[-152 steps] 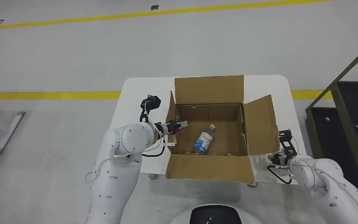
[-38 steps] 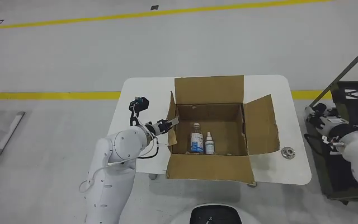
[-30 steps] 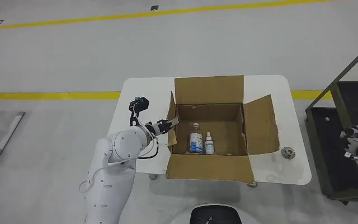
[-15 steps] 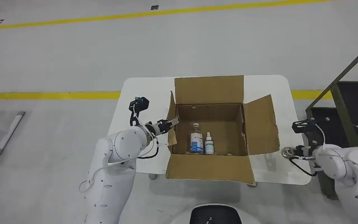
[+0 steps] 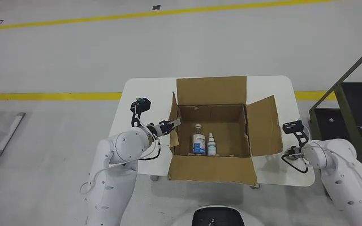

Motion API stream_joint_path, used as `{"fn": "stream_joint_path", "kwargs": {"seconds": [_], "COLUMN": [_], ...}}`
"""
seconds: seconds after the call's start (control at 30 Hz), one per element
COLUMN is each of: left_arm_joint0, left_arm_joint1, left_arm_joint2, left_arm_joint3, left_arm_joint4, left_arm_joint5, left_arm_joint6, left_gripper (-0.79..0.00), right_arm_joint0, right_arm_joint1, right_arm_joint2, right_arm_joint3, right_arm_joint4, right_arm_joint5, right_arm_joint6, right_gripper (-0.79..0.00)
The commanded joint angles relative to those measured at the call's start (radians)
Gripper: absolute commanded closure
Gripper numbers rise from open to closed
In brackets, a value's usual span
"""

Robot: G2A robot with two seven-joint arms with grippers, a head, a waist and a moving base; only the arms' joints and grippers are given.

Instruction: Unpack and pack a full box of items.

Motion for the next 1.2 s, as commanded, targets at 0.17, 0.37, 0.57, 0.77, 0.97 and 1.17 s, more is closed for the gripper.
{"fn": "stream_joint_path", "kwargs": {"seconds": [0.17,0.37,0.57,0.77,0.97,1.17], "left_arm_joint0": [0.000,0.000,0.000,0.000,0.000,0.000], "left_arm_joint1": [0.000,0.000,0.000,0.000,0.000,0.000], "left_arm_joint2": [0.000,0.000,0.000,0.000,0.000,0.000], "left_arm_joint3": [0.000,0.000,0.000,0.000,0.000,0.000], "left_arm_joint4": [0.000,0.000,0.000,0.000,0.000,0.000], "left_arm_joint5": [0.000,0.000,0.000,0.000,0.000,0.000], "left_arm_joint6": [0.000,0.000,0.000,0.000,0.000,0.000], "left_gripper": [-0.785,-0.785,-0.785,-0.785,-0.785,-0.785], "right_arm_joint0": [0.015,0.029,0.041,0.031,-0.052,-0.134], "right_arm_joint1": [-0.002,-0.004,-0.005,-0.002,0.002,-0.007], "right_arm_joint2": [-0.011,-0.024,-0.032,0.027,0.268,0.413], "right_arm_joint3": [0.047,0.078,0.099,0.042,-0.202,-0.446], "right_arm_joint4": [0.014,0.023,0.028,0.108,0.423,0.792], "right_arm_joint5": [-0.008,-0.012,-0.014,0.001,0.071,0.022], "right_arm_joint6": [-0.013,-0.018,-0.024,-0.060,-0.200,-0.304], "right_gripper": [-0.348,-0.299,0.000,0.000,0.000,0.000]}}
